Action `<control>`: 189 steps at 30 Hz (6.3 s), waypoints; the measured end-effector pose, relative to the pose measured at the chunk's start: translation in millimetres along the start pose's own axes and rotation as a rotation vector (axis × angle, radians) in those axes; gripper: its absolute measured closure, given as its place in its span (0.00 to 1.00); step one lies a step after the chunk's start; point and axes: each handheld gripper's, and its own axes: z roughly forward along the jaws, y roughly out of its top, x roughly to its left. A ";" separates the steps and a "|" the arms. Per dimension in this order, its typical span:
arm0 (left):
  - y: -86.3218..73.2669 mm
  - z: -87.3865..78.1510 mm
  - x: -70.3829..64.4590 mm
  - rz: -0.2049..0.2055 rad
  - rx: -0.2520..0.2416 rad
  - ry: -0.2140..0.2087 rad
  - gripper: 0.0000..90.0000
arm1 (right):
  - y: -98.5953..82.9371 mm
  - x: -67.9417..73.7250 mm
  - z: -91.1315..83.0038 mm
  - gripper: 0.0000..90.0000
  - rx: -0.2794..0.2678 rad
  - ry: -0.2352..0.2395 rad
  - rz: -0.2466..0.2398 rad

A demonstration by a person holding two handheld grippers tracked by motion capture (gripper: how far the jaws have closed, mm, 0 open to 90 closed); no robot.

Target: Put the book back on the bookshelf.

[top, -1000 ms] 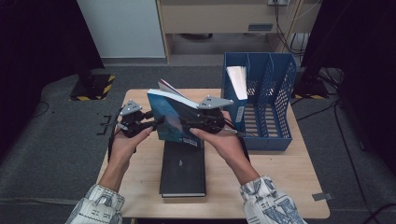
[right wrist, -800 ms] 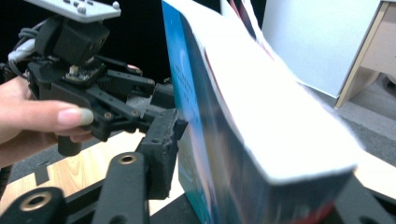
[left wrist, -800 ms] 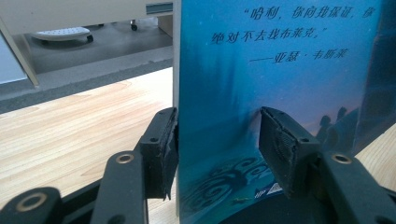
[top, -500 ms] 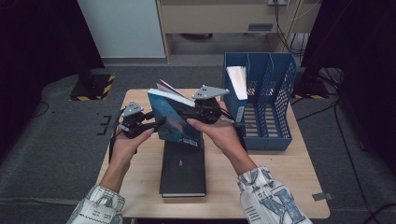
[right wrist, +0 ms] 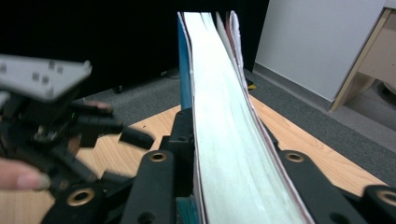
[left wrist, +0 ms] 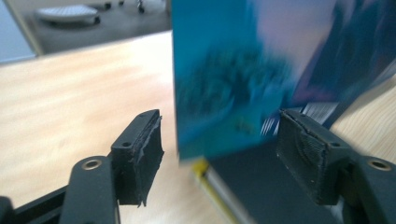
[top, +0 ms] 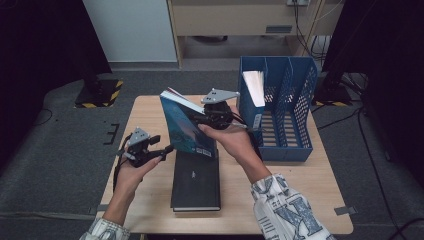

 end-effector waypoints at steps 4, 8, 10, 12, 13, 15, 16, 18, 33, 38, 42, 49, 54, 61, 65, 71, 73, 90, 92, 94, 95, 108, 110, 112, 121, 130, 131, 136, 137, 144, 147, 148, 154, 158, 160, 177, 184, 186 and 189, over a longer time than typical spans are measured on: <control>-25.6 -2.7 9.2 -0.021 0.022 0.039 0.34 | 1.6 1.3 0.3 0.81 0.006 -0.011 -0.010; -42.5 -2.7 23.0 -0.021 0.078 0.091 0.31 | 2.3 0.5 -1.1 0.82 0.011 -0.025 0.006; -48.9 -1.7 30.4 -0.033 0.114 0.119 0.28 | 2.4 1.4 -2.3 0.82 0.010 -0.034 0.008; -54.1 0.1 36.1 -0.063 0.127 0.124 0.25 | 1.9 2.8 -3.5 0.82 0.008 -0.038 0.011; -55.8 1.2 38.0 -0.069 0.136 0.128 0.24 | 1.7 3.5 -4.2 0.82 0.005 -0.037 0.015; -57.4 2.5 40.0 -0.067 0.146 0.140 0.22 | 1.6 4.2 -6.2 0.82 0.004 -0.035 0.022; -58.3 3.5 41.2 -0.068 0.154 0.146 0.21 | 1.7 4.7 -7.5 0.82 0.006 -0.034 0.027; -60.6 6.8 43.3 -0.087 0.171 0.151 0.17 | 1.8 6.0 -10.0 0.82 0.009 -0.037 0.027; -72.3 12.5 52.8 -0.113 0.250 0.161 0.12 | -5.2 8.9 -61.6 0.82 -0.006 -0.078 0.050; -74.2 15.0 51.9 -0.099 0.274 0.154 0.12 | -10.0 8.2 -81.6 0.82 -0.020 -0.093 0.059; -75.4 18.0 49.8 -0.074 0.296 0.150 0.11 | -14.1 8.0 -96.4 0.82 -0.033 -0.101 0.068; -76.8 19.3 48.3 -0.062 0.310 0.151 0.11 | -26.7 5.4 -118.2 0.82 -0.040 -0.121 0.080; -77.4 20.1 48.0 -0.063 0.313 0.151 0.11 | -34.6 0.8 -128.8 0.82 -0.046 -0.138 0.093; -77.7 20.6 47.8 -0.059 0.322 0.153 0.11 | -42.4 -6.0 -140.5 0.82 -0.032 -0.151 0.110; -77.8 20.9 47.4 -0.057 0.324 0.152 0.11 | -45.4 -8.3 -142.5 0.82 -0.029 -0.154 0.119; -77.9 20.6 47.9 -0.059 0.323 0.153 0.10 | -48.3 -12.8 -142.3 0.82 -0.024 -0.130 0.137; -77.9 20.7 47.8 -0.058 0.323 0.153 0.10 | -49.6 -15.4 -142.8 0.82 -0.027 -0.114 0.152; -78.2 20.5 47.5 -0.055 0.323 0.154 0.10 | -71.1 -34.7 -161.5 0.82 -0.068 -0.056 0.278; -78.2 20.4 47.6 -0.055 0.322 0.154 0.10 | -74.5 -35.5 -165.2 0.82 -0.071 -0.056 0.287; -78.2 20.6 47.6 -0.055 0.322 0.155 0.10 | -78.6 -36.5 -170.4 0.82 -0.075 -0.055 0.301; -78.2 20.7 47.5 -0.055 0.322 0.155 0.10 | -80.8 -36.8 -173.0 0.82 -0.075 -0.055 0.305; -78.2 20.7 47.3 -0.053 0.324 0.157 0.10 | -113.2 -36.2 -215.6 0.82 -0.077 -0.085 0.359; -78.2 20.7 47.2 -0.052 0.325 0.158 0.10 | -117.0 -37.5 -222.7 0.82 -0.083 -0.093 0.372; -78.2 20.6 47.2 -0.051 0.326 0.158 0.10 | -120.6 -39.0 -229.5 0.82 -0.089 -0.100 0.382; -78.4 20.8 46.9 -0.048 0.327 0.159 0.10 | -120.1 -47.0 -256.0 0.82 -0.135 -0.130 0.425; -78.7 21.3 46.0 -0.039 0.332 0.160 0.09 | -95.9 -68.2 -267.4 0.82 -0.170 -0.157 0.466; -78.7 21.3 45.9 -0.037 0.333 0.161 0.09 | -93.5 -70.2 -267.7 0.82 -0.171 -0.158 0.467; -79.1 21.2 45.4 -0.032 0.332 0.161 0.09 | -79.7 -82.5 -269.1 0.82 -0.166 -0.179 0.469; -79.0 21.3 45.2 -0.032 0.333 0.162 0.09 | -77.8 -84.7 -269.6 0.82 -0.165 -0.184 0.471; -79.7 22.3 44.7 -0.021 0.331 0.164 0.08 | -67.0 -98.2 -272.3 0.82 -0.163 -0.222 0.485; -80.4 22.4 45.5 -0.014 0.325 0.168 0.08 | -62.7 -103.4 -272.9 0.82 -0.166 -0.244 0.480; -80.6 22.4 45.5 -0.014 0.324 0.168 0.08 | -61.2 -104.7 -273.1 0.82 -0.163 -0.250 0.480; -82.1 23.0 44.7 -0.017 0.310 0.170 0.06 | -56.3 -114.5 -274.5 0.82 -0.153 -0.275 0.491; -84.0 23.1 44.1 -0.013 0.298 0.170 0.04 | -53.7 -122.5 -276.7 0.82 -0.157 -0.302 0.501; -84.5 23.7 43.4 -0.011 0.295 0.170 0.03 | -51.9 -125.9 -277.1 0.82 -0.155 -0.314 0.508; -84.8 25.3 41.9 -0.012 0.290 0.167 0.01 | -44.1 -156.5 -250.7 0.82 -0.144 -0.426 0.514; -84.8 25.8 41.6 -0.011 0.288 0.166 0.01 | -44.0 -163.7 -238.8 0.82 -0.154 -0.459 0.523; -84.8 25.8 41.5 -0.009 0.288 0.165 0.01 | -43.7 -164.6 -235.9 0.82 -0.156 -0.460 0.528; -84.8 26.2 41.2 -0.012 0.285 0.165 0.01 | -43.6 -166.1 -231.7 0.82 -0.157 -0.465 0.532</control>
